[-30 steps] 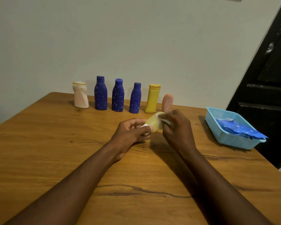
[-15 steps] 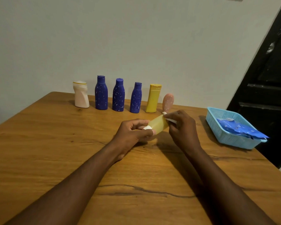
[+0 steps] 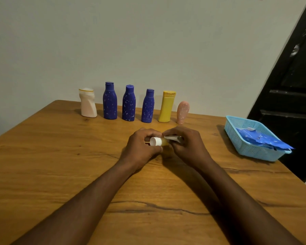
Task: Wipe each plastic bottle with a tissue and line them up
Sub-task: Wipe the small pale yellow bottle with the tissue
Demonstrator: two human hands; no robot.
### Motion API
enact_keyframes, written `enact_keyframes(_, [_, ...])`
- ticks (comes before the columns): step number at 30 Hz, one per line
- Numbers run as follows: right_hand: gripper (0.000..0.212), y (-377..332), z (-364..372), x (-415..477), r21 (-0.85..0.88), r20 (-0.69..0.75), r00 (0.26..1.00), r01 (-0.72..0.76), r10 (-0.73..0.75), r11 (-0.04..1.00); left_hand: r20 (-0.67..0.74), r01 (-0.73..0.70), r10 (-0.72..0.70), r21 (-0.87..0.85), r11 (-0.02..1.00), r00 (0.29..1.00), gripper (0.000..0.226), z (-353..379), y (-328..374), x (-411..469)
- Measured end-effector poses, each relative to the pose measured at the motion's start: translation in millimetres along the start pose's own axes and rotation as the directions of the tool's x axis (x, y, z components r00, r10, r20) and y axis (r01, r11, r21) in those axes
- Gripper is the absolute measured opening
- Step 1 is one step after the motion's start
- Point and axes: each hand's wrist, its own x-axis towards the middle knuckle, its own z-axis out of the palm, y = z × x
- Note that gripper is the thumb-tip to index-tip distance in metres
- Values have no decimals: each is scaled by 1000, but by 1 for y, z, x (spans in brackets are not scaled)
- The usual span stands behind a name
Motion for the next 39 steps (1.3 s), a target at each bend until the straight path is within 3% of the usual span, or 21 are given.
enact_keyframes(5, [23, 10, -3, 1, -47, -17, 990, -141, 140, 989, 40, -9, 9, 11, 1000, 999, 44, 1, 1, 0])
enact_keyframes(11, [20, 20, -8, -1, 12, 16, 953, -302, 302, 953, -4, 93, -94, -59, 994, 996, 54, -1, 2, 1])
enact_keyframes(15, [23, 8, -2, -3, 46, 53, 973, -225, 222, 973, -15, 151, -153, -79, 985, 988, 57, -4, 2, 1])
enact_keyframes(19, [28, -14, 9, -2, -5, 96, 993, -61, 61, 998, 14, 126, -125, -76, 989, 992, 57, -4, 4, -1])
enact_keyframes(22, [27, -15, 12, -1, -21, 83, 996, -43, 45, 999, 33, 114, -112, -53, 992, 993, 60, -3, 4, 0])
enact_keyframes(28, [22, 23, -8, -2, -97, 65, 948, -305, 312, 947, 50, 115, -115, 10, 993, 992, 65, -4, 7, 1])
enact_keyframes(31, [20, 32, -13, -4, -98, 36, 931, -358, 363, 928, 72, 108, -109, 19, 994, 991, 65, -3, 9, -1])
enact_keyframes(39, [27, -13, 9, -2, -8, 66, 991, -119, 119, 993, 79, 104, -104, 6, 995, 991, 59, -5, 9, -3])
